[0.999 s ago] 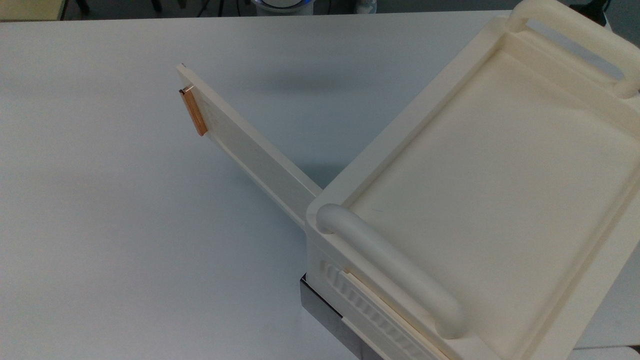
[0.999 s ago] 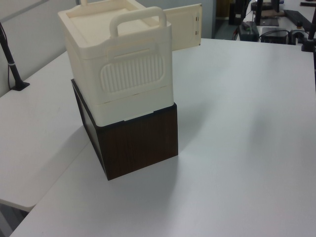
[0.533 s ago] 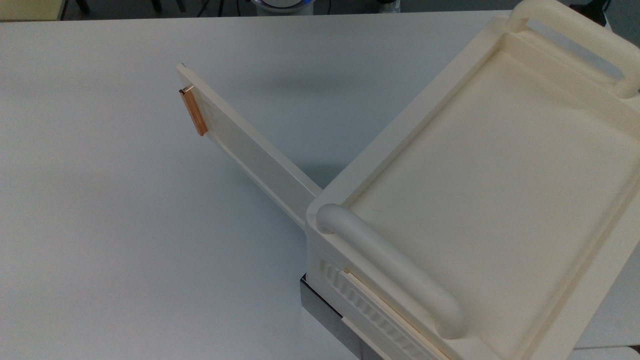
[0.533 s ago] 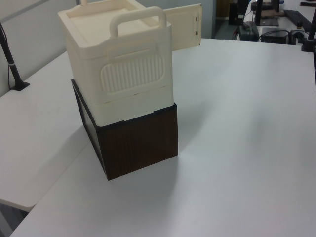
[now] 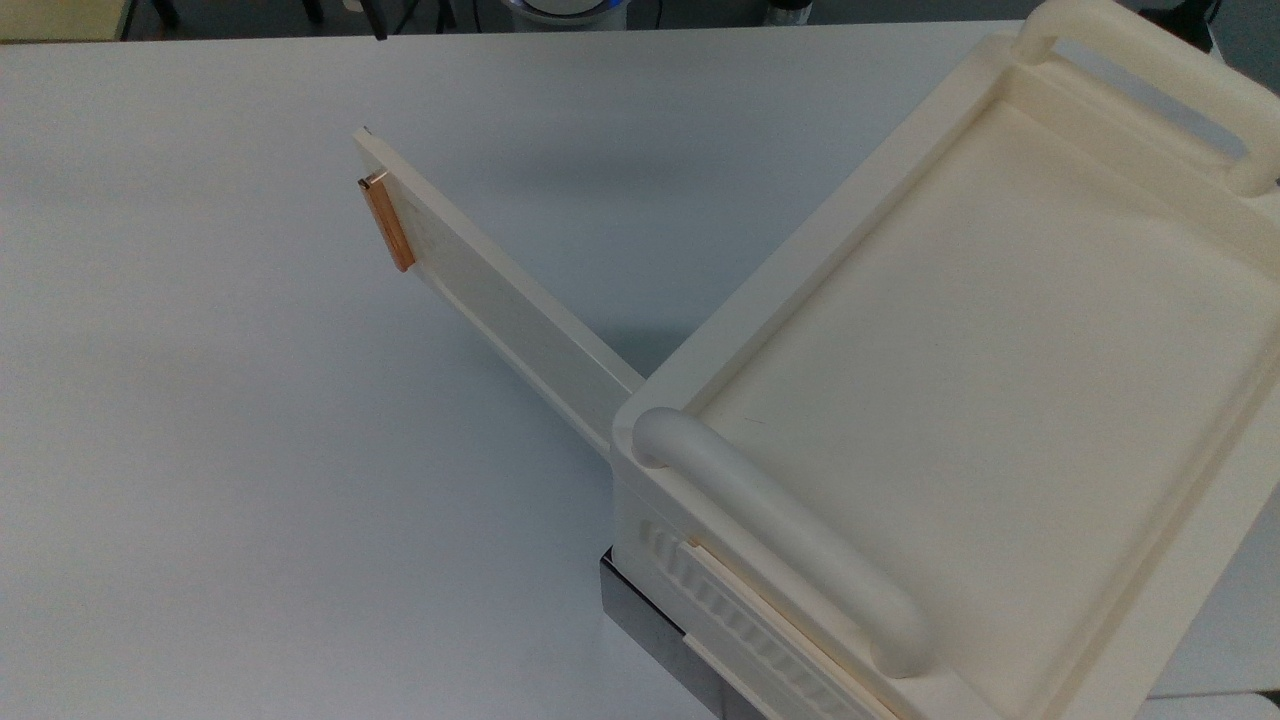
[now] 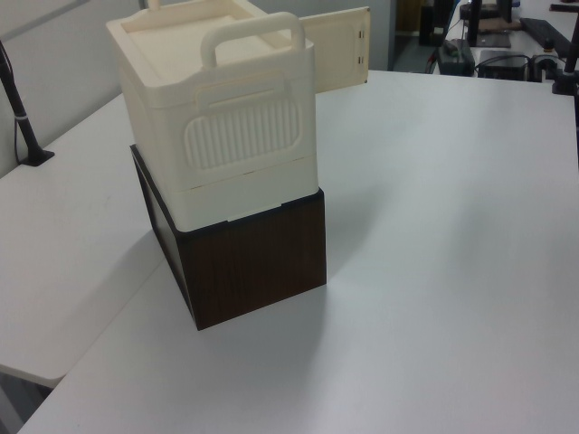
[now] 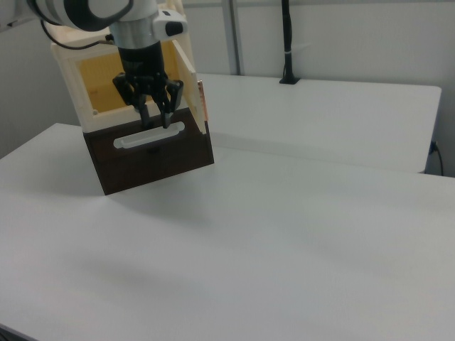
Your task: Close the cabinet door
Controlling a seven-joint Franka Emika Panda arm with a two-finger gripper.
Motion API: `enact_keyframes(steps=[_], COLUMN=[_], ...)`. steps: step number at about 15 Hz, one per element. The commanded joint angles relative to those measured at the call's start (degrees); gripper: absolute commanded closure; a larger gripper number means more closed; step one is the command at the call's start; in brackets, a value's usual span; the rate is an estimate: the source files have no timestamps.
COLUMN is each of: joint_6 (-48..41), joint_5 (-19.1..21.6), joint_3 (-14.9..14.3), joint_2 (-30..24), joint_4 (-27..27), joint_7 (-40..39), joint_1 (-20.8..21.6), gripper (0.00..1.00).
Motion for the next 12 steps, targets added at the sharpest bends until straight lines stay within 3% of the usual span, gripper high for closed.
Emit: enact_keyframes(steps=[1,4,12], joint_6=[6.5,14.3,32.8], joint_5=[4.3,4.5,10.0], joint_3=[-0.7,-1.4,-2.0], joint_2=[-0.6,0.6,6.5], joint_4=[-1.4,-1.4,-1.4], joint_7=[6.5,13.3,16.3], joint_1=[-2.2,-3.5,-5.7], gripper=[1.00,1.00,1.00])
